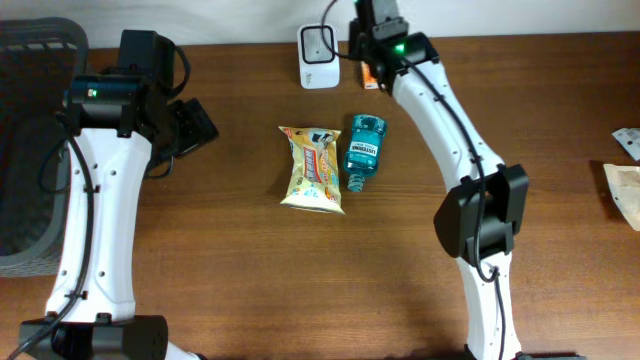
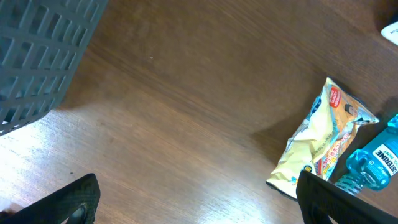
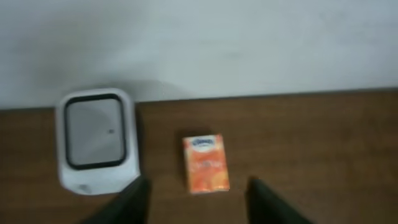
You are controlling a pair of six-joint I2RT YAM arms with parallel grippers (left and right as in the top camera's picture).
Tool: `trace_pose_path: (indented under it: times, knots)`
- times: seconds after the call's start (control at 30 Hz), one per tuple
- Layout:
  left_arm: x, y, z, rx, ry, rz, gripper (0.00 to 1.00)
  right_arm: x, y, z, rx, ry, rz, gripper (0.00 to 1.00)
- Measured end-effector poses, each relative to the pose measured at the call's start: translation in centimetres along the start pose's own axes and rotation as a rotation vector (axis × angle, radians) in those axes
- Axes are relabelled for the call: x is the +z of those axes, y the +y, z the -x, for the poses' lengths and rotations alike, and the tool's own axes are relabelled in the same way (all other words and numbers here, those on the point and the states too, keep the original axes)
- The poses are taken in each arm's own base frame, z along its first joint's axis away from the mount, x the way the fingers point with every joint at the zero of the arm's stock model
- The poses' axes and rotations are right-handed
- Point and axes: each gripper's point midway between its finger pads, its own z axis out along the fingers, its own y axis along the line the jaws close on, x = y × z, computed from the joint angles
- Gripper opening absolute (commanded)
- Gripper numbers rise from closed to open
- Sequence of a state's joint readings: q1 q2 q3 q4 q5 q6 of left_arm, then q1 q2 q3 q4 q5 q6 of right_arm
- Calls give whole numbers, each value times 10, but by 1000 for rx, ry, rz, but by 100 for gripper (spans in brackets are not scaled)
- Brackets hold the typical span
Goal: Scan the item barcode
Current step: 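Hold the Kleenex pack in front of the scanner with the right gripper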
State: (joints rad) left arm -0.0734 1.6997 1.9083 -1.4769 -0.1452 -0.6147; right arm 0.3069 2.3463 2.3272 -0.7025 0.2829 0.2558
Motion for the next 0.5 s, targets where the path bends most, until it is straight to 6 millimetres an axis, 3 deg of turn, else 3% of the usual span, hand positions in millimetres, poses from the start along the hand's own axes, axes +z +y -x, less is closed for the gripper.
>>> trace_pose_path:
  times: [0.17,0.3,0.5]
  knots:
    - [0,0,0,0,0,0,99,21,-47,0,84,56,71,84]
    - [0,0,0,0,0,0,99,59,-65,-26,138,132,174,86]
    - [0,0,0,0,0,0,99,109,-43,-89,141,264,270,85]
